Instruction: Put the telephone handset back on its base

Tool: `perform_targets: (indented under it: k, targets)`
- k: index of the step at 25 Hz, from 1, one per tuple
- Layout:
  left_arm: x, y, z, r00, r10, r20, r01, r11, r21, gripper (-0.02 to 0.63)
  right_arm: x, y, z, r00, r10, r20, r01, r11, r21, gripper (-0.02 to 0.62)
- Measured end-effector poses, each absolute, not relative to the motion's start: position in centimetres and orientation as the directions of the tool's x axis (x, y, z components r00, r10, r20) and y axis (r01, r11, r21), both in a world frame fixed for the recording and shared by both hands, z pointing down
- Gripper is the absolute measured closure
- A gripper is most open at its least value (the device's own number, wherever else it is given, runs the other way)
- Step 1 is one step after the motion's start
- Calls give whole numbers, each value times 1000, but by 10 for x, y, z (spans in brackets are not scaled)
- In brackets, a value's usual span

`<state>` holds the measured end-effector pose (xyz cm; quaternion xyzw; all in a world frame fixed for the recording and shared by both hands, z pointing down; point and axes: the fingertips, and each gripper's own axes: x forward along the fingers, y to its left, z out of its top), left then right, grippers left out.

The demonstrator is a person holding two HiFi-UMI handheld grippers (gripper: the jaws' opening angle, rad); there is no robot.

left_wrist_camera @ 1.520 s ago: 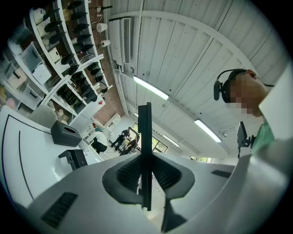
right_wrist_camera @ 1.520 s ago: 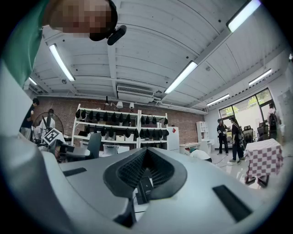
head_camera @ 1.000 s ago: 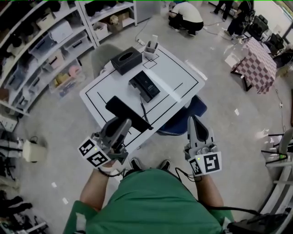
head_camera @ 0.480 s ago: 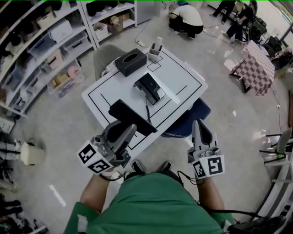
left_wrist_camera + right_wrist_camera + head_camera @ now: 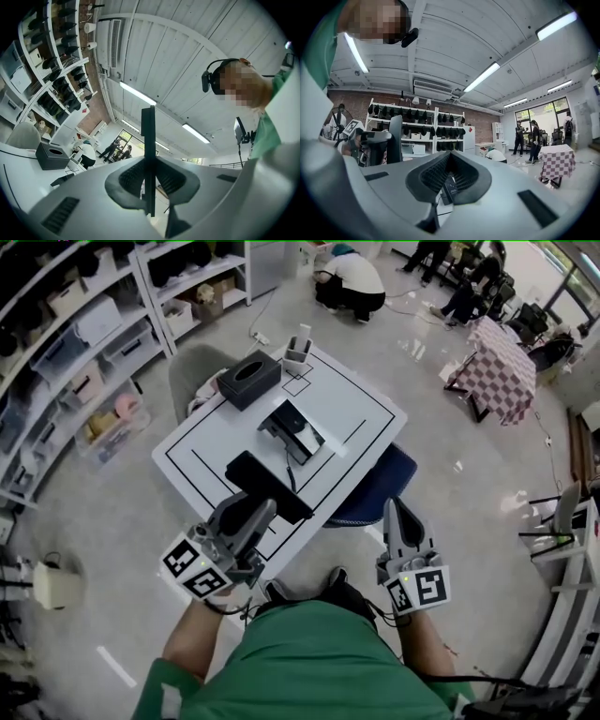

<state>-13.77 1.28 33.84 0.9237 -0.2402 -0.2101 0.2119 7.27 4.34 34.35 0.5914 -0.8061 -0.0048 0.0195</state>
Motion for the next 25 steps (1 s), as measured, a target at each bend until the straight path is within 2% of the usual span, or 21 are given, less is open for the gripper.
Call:
perform_targets:
  k: [8,19,25]
  targets:
    - [-111,-13,346,767,-587,-259,-402,-754,520,525,99,15,351,-357,-934,24,-934,357,-3,572]
    - [-21,-69,386,672,-726,-147,-522,-605,601,525,208,-57,362,-474,-880,6,-877,472,-91,572]
    - [10,-97,409,641,-763,-82,-576,-549,605,525,246,-88,369,-530,-848,-11,-838,526,-147,572]
